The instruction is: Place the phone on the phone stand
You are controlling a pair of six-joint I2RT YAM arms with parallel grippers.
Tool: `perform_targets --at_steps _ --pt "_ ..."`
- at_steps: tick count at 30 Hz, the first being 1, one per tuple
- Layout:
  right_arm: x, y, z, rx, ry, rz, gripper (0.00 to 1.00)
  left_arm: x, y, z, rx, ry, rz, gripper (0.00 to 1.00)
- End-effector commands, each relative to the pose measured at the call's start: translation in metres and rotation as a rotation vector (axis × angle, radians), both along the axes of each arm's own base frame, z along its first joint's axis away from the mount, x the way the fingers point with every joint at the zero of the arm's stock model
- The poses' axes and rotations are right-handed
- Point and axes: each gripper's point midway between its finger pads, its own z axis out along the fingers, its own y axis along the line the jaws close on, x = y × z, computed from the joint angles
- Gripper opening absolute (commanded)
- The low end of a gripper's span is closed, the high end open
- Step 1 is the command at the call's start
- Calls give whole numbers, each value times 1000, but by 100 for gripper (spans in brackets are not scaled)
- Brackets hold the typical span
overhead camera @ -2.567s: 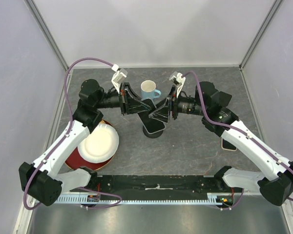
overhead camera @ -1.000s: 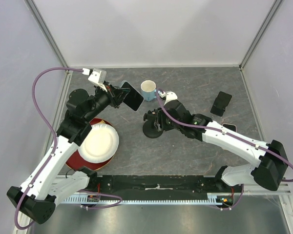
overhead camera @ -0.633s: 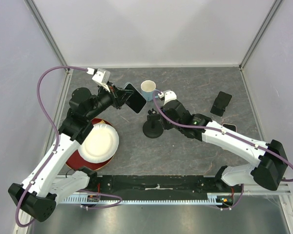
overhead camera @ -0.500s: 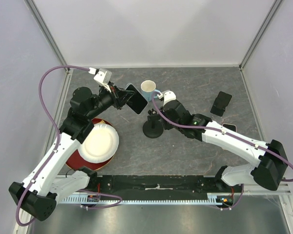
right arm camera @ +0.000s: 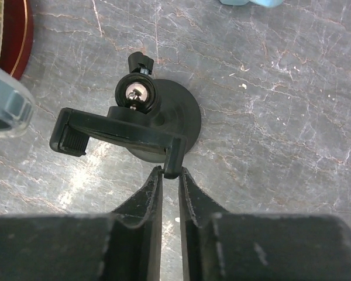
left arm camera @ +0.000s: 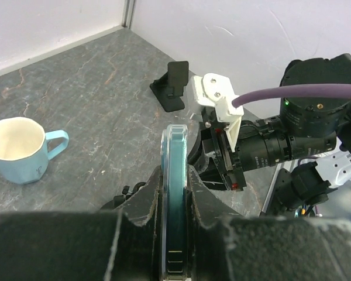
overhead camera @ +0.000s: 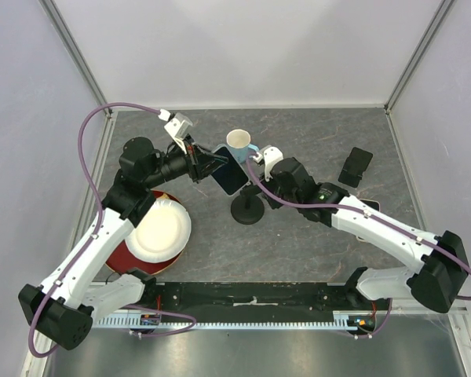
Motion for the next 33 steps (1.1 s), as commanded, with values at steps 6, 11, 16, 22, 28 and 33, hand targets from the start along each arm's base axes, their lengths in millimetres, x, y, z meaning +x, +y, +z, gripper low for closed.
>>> perform_targets --at_steps 6,11,16,22,28,33 --pt "-5 2 38 143 -103 65 41 -11 -5 32 -51 -176 -75 2" --pt "-7 5 42 254 -159 50 49 -9 -5 29 -63 -169 -67 2" --pt "-4 -4 51 302 -234 10 45 -7 -6 26 -65 -161 -66 2" --pt "-1 -12 46 321 -285 -24 37 -6 -6 25 -70 -160 -60 2" --pt "-1 -10 37 341 -291 -25 36 -6 -7 25 -73 -157 -63 2" --pt "2 -9 35 355 -305 -33 37 -7 -7 25 -73 -159 -69 2"
